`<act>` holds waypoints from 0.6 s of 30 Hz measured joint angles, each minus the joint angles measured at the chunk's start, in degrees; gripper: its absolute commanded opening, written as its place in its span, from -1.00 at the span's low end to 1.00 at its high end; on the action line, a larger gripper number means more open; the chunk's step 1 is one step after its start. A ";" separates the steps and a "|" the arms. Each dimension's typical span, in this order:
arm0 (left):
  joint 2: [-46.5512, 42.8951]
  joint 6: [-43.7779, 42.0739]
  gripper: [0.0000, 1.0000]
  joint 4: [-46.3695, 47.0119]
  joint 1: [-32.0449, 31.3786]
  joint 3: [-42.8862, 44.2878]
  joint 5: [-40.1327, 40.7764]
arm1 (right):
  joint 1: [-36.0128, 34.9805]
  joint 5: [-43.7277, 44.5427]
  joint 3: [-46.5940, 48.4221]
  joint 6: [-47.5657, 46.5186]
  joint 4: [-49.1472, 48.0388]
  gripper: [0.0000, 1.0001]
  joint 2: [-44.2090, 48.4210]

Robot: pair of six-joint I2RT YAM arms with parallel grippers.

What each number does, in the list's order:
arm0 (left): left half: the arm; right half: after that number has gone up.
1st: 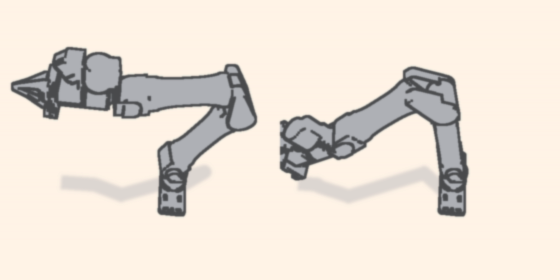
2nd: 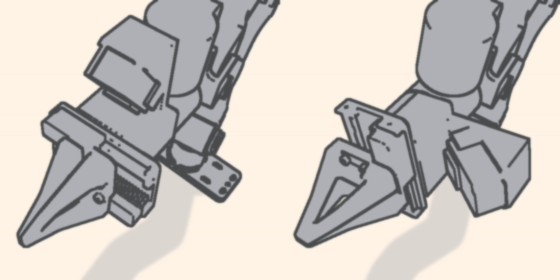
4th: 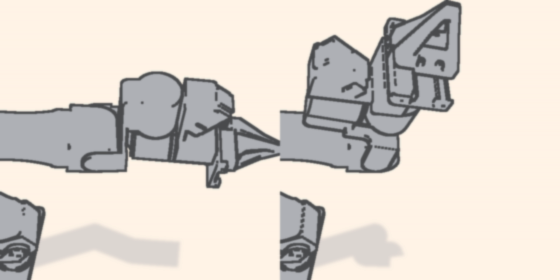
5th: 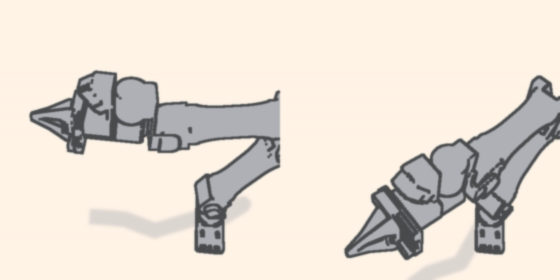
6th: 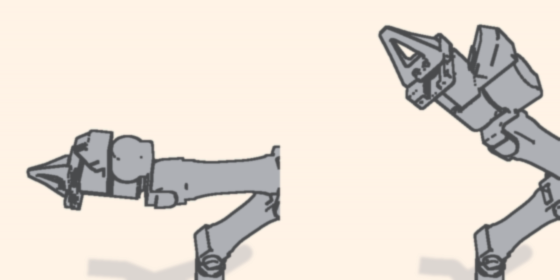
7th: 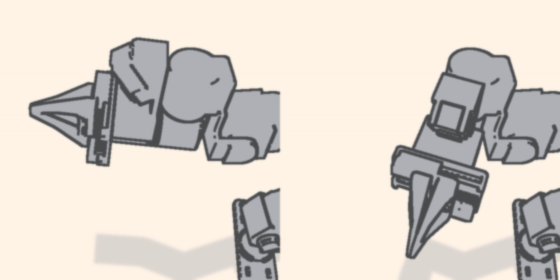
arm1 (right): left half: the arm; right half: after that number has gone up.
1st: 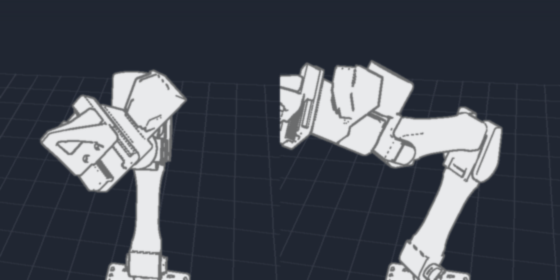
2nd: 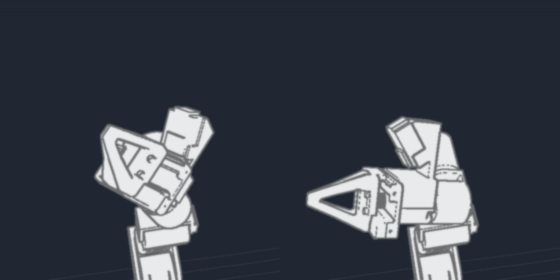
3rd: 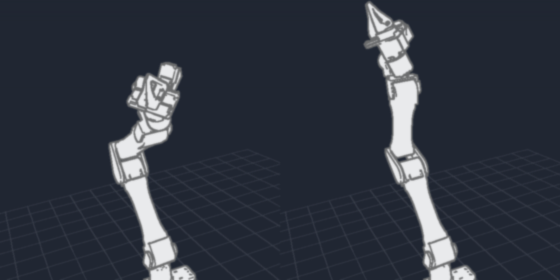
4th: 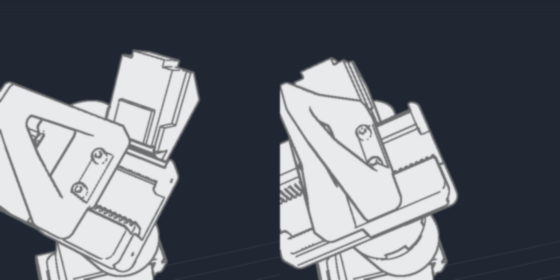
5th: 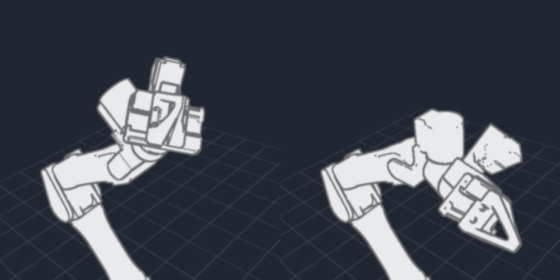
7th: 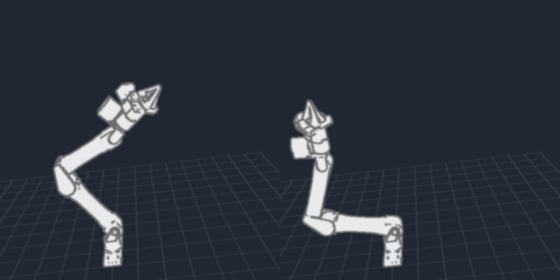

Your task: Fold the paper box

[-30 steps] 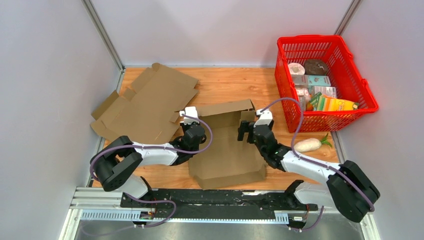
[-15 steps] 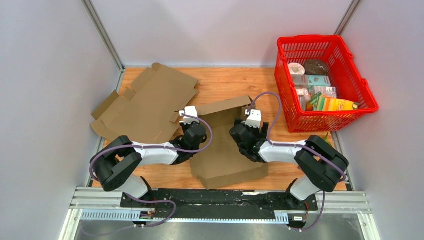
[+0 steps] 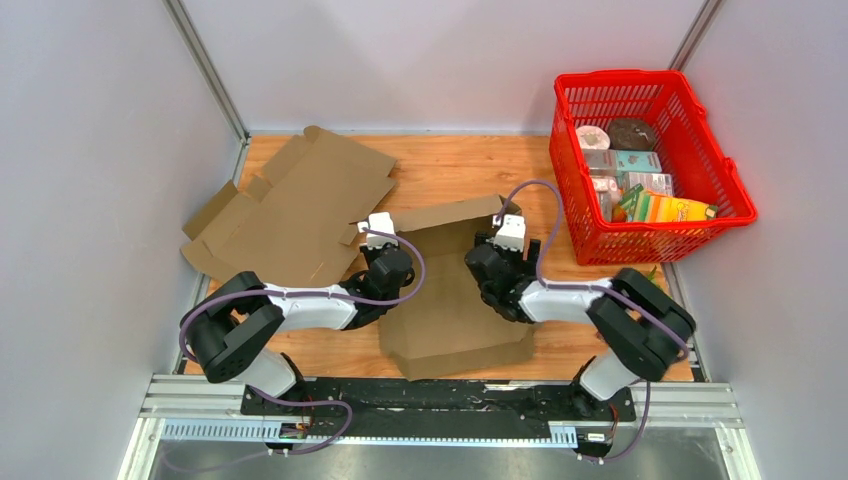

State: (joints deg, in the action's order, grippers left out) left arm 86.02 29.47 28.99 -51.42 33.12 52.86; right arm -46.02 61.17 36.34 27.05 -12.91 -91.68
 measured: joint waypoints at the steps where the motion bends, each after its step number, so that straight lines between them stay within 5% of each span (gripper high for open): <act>1: 0.00 0.00 -1.00 -0.02 0.00 0.00 -0.02 | 0.00 -1.90 -1.18 -1.73 -1.09 0.93 1.75; 10: 0.00 -0.09 -1.00 -0.48 0.00 0.26 -0.04 | 2.54 -27.98 -5.68 -9.44 9.88 0.92 37.00; 13: 0.00 -0.20 -1.00 -0.50 0.00 0.26 -0.13 | 6.75 -35.78 -6.80 -11.65 12.61 0.50 42.99; 14: 0.00 -0.20 -1.00 -0.50 0.00 0.26 -0.17 | 9.62 -38.53 -7.67 -12.15 12.63 0.18 44.04; 18: 0.02 -0.24 -1.00 -0.48 0.00 0.28 -0.24 | 22.01 -47.01 -12.92 -13.42 11.82 0.11 44.68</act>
State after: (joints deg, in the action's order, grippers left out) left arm 86.04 29.23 28.51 -51.42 33.41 52.62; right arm -24.01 14.15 23.42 13.63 -1.08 -47.00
